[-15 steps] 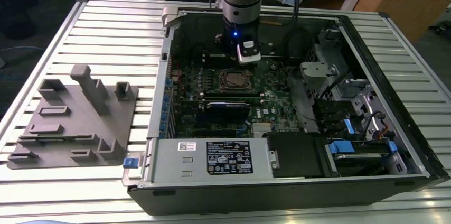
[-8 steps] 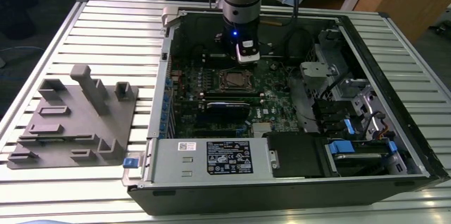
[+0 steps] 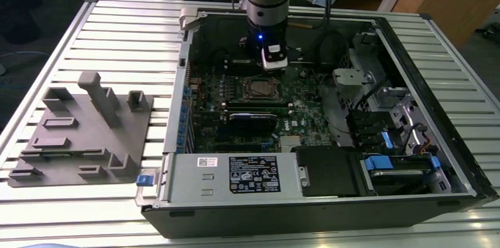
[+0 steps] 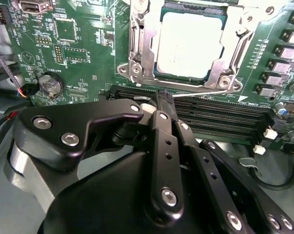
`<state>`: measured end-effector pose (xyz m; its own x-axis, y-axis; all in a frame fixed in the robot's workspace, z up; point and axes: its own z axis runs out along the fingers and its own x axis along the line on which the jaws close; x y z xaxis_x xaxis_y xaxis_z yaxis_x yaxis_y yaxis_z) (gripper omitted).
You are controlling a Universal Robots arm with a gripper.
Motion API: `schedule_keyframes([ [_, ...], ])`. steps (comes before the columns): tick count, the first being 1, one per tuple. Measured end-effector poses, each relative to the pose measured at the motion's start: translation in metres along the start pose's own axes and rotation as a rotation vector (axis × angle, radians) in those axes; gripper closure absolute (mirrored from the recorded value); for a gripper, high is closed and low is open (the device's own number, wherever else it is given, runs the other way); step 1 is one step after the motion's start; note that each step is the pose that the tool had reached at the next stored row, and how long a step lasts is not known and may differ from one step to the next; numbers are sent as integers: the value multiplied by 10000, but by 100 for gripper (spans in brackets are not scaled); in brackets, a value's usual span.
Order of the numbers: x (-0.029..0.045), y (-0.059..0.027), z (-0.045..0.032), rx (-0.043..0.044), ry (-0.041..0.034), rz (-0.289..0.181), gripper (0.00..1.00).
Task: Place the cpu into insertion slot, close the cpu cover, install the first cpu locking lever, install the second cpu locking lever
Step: 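Install the first cpu locking lever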
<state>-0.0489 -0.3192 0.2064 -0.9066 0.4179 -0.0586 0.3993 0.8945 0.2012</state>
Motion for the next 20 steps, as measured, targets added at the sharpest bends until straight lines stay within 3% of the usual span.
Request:
schedule_keyframes([
  [5, 16, -7, 0, -59, -129, -12, 89],
  [14, 49, -10, 8, -118, -230, -30, 89],
  [20, 73, -8, 29, -175, -339, -48, 89],
])
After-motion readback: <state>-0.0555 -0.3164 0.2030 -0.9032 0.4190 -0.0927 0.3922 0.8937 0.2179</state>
